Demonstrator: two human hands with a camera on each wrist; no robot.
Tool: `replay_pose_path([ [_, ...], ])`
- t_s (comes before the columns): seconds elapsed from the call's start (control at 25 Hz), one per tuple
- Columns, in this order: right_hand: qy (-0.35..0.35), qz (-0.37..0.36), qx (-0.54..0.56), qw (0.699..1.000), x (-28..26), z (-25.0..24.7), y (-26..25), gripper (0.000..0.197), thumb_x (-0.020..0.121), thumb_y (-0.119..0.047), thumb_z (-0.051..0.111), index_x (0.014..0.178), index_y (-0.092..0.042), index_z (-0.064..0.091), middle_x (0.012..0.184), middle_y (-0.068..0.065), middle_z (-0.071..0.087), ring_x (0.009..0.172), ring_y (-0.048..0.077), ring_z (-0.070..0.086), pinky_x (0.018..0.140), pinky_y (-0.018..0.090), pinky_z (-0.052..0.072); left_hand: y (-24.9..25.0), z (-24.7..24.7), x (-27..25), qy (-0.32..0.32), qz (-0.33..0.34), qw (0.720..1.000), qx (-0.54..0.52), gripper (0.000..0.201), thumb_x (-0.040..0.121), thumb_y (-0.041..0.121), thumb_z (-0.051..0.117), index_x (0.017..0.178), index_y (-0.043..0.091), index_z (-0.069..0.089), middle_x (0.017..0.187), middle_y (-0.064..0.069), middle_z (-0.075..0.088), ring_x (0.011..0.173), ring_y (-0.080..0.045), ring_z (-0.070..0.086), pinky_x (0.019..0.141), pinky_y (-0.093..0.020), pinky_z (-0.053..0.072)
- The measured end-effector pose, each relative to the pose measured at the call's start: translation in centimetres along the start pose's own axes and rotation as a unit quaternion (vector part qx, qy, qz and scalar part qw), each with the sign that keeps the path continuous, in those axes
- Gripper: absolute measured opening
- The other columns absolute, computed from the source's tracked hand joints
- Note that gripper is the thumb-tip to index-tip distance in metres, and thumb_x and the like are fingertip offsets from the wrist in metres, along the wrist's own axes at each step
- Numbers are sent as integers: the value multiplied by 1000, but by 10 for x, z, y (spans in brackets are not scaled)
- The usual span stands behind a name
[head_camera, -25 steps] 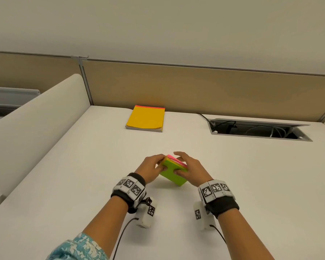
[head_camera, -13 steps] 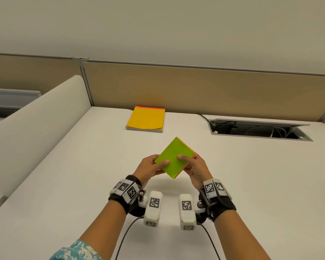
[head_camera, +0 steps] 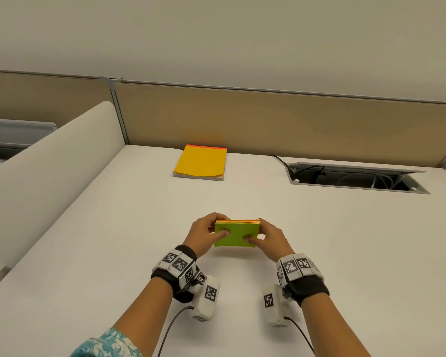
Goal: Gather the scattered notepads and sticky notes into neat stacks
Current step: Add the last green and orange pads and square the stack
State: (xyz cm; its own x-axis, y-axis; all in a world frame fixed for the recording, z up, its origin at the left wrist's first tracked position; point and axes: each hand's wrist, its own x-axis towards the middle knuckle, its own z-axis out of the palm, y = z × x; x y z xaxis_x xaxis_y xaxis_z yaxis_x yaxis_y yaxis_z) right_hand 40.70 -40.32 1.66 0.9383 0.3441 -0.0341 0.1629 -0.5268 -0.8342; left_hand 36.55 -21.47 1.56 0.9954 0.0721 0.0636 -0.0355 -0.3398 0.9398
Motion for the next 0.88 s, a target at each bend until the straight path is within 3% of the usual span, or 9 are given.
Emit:
replay_pose_path([
  [0.12, -8, 4, -4, 1000, 0, 3, 6, 22, 77, -10, 69, 95, -14, 57, 95, 7, 64, 97, 23, 60, 80, 24, 42, -9, 2, -1, -22, -17, 1000, -9, 32, 81, 1, 66, 85, 33, 58, 89, 2, 64, 82, -11, 61, 73, -9, 50],
  [0.28, -38, 43, -40, 998, 0, 8, 11, 39, 79, -12, 68, 116, -7, 55, 116, 13, 65, 109, 26, 60, 84, 25, 44, -18, 6, -2, -51, -55, 997, 18, 27, 82, 1, 65, 100, 18, 56, 100, -8, 64, 95, -21, 61, 89, -35, 53],
  [0.36, -39, 34, -53, 997, 1, 6, 10, 41, 80, -11, 66, 119, -7, 55, 119, 13, 65, 109, 26, 60, 85, 25, 44, -18, 5, 0, -38, -54, 997, 26, 26, 81, -1, 66, 99, 15, 57, 97, -9, 64, 93, -20, 61, 87, -31, 53],
  [0.48, -39, 30, -65, 997, 3, 4, 10, 41, 79, -11, 67, 118, -7, 56, 117, 14, 66, 108, 26, 61, 89, 29, 47, -19, 4, 2, -29, -46, 997, 55, 28, 80, 1, 67, 107, 7, 61, 95, -5, 64, 89, -19, 60, 73, -5, 48],
  [0.56, -56, 45, -81, 994, 3, 4, 10, 43, 79, -12, 68, 120, -9, 55, 117, 13, 65, 108, 26, 60, 90, 30, 46, -20, 4, 1, -31, -53, 995, 77, 33, 80, 3, 68, 112, 2, 61, 96, -4, 63, 88, -17, 60, 67, 1, 45],
  [0.64, -70, 53, -110, 990, 3, 4, 10, 45, 79, -14, 68, 122, -9, 55, 117, 13, 65, 108, 27, 60, 91, 30, 46, -21, 5, 0, -30, -63, 994, 81, 34, 80, 4, 68, 113, 1, 61, 97, -6, 65, 91, -20, 62, 71, -5, 48],
  [0.72, -62, 46, -109, 991, 5, 5, 10, 43, 79, -13, 68, 120, -8, 55, 113, 14, 66, 105, 27, 61, 91, 32, 46, -20, 6, 0, -12, -75, 995, 65, 37, 79, 5, 69, 115, 2, 62, 105, -13, 69, 97, -26, 65, 86, -24, 54],
  [0.8, -21, 54, -3, 998, 6, 4, 10, 37, 79, -11, 68, 114, -9, 55, 103, 13, 66, 96, 26, 61, 90, 35, 48, -17, 5, 0, 20, -97, 995, 31, 41, 80, 5, 70, 120, 2, 60, 111, -16, 67, 99, -26, 63, 89, -34, 53],
  [0.88, 25, 76, 196, 977, 8, 3, 4, 35, 82, -9, 66, 114, -10, 52, 93, 8, 64, 91, 25, 60, 85, 34, 49, -13, 5, 0, 51, -136, 984, -105, 43, 82, 1, 67, 124, -1, 56, 112, -19, 64, 94, -25, 62, 78, -30, 56],
])
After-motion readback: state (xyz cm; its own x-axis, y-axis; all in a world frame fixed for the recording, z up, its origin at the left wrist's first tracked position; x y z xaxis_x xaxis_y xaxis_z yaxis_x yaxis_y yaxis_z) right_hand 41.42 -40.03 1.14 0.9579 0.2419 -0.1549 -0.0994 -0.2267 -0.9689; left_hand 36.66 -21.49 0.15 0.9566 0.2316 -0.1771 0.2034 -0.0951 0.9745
